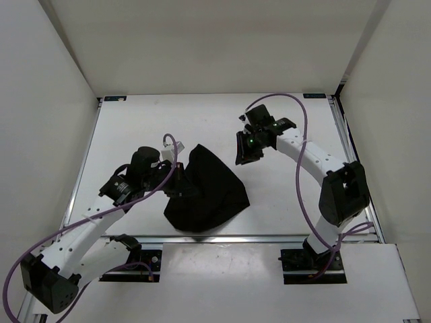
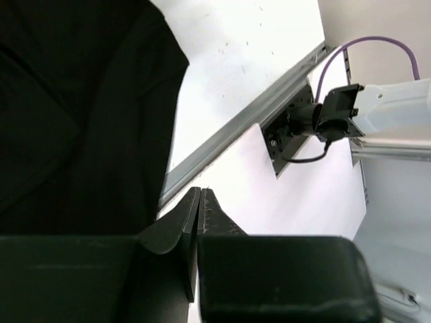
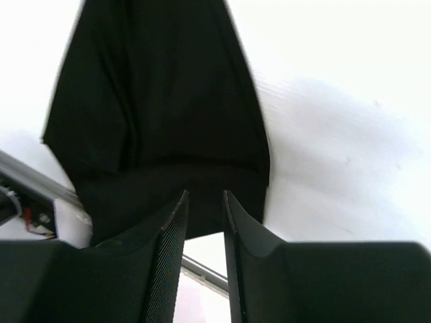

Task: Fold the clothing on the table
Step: Flatten the skirt out

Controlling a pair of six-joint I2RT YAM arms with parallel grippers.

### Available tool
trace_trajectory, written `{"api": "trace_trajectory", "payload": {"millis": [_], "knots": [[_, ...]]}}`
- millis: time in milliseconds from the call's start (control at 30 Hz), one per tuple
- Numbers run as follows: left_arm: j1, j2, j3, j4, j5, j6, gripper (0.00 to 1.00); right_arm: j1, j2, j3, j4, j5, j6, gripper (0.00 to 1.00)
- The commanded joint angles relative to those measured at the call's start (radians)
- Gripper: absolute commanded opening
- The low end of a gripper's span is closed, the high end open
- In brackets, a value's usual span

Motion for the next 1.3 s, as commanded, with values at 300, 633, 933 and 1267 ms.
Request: {"api": "trace_trajectory", "payload": {"millis": [300,633,933,1267], "knots": [[-0.027,0.098,-0.069,-0.024,-0.225,0.047,0.07,0.108,0.29,0.229,-0.076,-0.192,-0.068,0.3],[-0.09,0.291,-0.189,-0.041,-0.426,0.042,0.0,0.189,0.306,0.105,-0.118,-0.163,-0.082,0.27],[-0.038,0.582,-0.089,0.07,-0.489,0.077,0.0,0.109,0.434,0.221,-0.131,-0.208,-0.077,0.25],[0.004,0.967,0.297,0.043,-0.527,0.197,0.0,-0.032,0.679,0.581,-0.253,-0.143,-0.106,0.23]]}}
